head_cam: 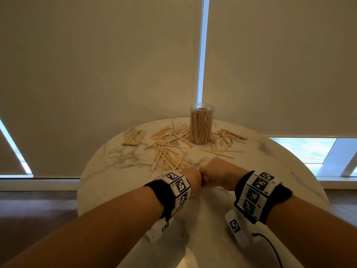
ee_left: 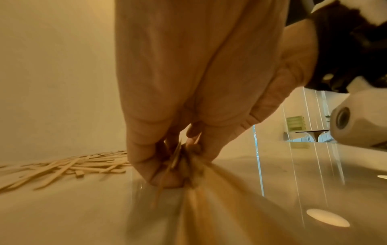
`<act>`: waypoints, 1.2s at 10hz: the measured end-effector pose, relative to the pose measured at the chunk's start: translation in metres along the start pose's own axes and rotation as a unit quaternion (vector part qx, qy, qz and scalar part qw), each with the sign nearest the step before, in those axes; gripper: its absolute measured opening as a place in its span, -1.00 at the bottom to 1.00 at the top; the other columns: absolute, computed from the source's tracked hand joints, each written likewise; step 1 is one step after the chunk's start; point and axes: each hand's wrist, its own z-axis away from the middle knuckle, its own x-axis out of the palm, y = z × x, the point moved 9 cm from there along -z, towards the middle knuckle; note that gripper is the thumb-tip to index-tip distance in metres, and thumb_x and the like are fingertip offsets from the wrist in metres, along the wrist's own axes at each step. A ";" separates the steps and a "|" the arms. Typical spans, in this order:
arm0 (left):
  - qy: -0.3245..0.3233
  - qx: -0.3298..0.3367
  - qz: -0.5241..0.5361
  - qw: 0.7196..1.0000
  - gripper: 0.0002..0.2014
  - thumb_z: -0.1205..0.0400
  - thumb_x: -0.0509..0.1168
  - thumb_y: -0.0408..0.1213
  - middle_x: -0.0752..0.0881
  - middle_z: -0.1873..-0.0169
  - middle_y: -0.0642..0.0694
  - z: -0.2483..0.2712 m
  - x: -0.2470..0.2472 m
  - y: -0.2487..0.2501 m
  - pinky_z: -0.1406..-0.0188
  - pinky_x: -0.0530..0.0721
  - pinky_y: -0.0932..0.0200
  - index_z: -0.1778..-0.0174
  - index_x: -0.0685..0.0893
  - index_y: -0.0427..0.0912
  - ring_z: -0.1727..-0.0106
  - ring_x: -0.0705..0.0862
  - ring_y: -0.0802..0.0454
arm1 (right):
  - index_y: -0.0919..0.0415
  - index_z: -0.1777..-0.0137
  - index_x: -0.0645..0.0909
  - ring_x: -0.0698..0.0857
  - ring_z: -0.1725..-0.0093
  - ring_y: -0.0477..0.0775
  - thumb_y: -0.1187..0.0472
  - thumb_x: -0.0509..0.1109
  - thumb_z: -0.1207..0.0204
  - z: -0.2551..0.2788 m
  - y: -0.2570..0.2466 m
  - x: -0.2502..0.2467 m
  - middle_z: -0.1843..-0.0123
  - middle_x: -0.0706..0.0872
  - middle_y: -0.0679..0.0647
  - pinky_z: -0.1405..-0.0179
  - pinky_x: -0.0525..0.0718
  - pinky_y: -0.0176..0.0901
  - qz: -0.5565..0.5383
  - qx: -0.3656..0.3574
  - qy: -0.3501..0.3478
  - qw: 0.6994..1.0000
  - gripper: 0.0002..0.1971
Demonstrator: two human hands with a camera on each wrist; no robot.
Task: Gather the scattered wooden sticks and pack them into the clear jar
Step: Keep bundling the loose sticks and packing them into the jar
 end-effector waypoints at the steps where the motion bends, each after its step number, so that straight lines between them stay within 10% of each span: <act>1: -0.019 0.011 -0.042 0.999 -0.72 -0.73 0.24 -0.30 0.58 0.28 -0.14 -0.004 0.001 0.003 0.08 0.58 0.07 -0.26 0.69 -0.36 0.08 0.60 -0.11 | 0.60 -0.22 0.65 0.78 0.20 0.16 0.45 0.36 -0.58 0.003 0.003 -0.002 0.06 0.79 0.35 0.05 0.83 -0.11 0.010 0.014 -0.022 1.000 -0.73; 4: 0.009 0.004 0.002 1.000 -0.57 -0.77 0.14 -0.24 0.61 -0.31 -0.31 0.005 -0.006 -0.009 -0.13 0.60 0.01 -0.52 0.34 -0.38 -0.28 0.64 -0.24 | 0.25 -0.45 0.42 0.71 -0.18 0.23 0.09 0.39 -0.62 0.009 -0.001 -0.055 -0.28 0.63 0.25 0.03 0.78 -0.02 0.049 -0.018 0.104 0.993 -0.53; 5: 0.025 0.020 0.077 0.996 -0.55 -0.76 0.11 -0.28 0.65 -0.23 -0.31 0.005 -0.005 -0.014 0.05 0.55 0.06 -0.55 0.26 -0.37 -0.11 0.65 -0.17 | 0.41 -0.33 0.55 0.69 -0.30 0.37 0.05 0.35 -0.65 0.007 -0.002 -0.042 -0.36 0.63 0.40 -0.29 0.70 0.21 -0.016 -0.026 0.058 0.998 -0.56; 7: 0.077 0.070 0.172 0.980 -0.87 -0.78 0.05 -0.29 0.59 0.21 -0.11 0.017 -0.021 -0.008 0.33 0.45 0.08 -0.22 0.33 -0.20 0.26 0.56 -0.03 | 0.15 -0.51 0.31 0.83 0.00 0.16 0.32 0.53 -0.54 0.009 -0.022 -0.040 -0.14 0.69 0.24 -0.08 0.82 0.09 -0.124 -0.101 0.091 0.983 -0.39; 11: 0.158 0.107 0.309 0.931 -0.66 -0.81 0.02 0.07 0.65 0.20 -0.08 0.024 -0.039 -0.003 0.07 0.64 -0.07 -0.06 0.48 -0.15 0.17 0.64 -0.05 | -0.04 -0.73 0.00 0.74 -0.14 0.12 0.40 0.57 -0.46 0.025 -0.052 -0.056 -0.17 0.62 -0.02 -0.11 0.76 0.07 -0.086 -0.174 0.097 0.976 0.01; 12: 0.159 0.117 0.326 0.924 -0.69 -0.80 0.03 0.08 0.60 0.28 -0.01 0.024 -0.045 -0.002 0.34 0.53 0.08 0.00 0.46 -0.10 0.37 0.53 0.11 | 0.15 -0.48 0.40 0.75 -0.12 0.09 0.32 0.50 -0.56 0.028 -0.060 -0.063 -0.24 0.69 -0.01 -0.15 0.77 0.08 -0.062 -0.195 0.121 0.971 -0.47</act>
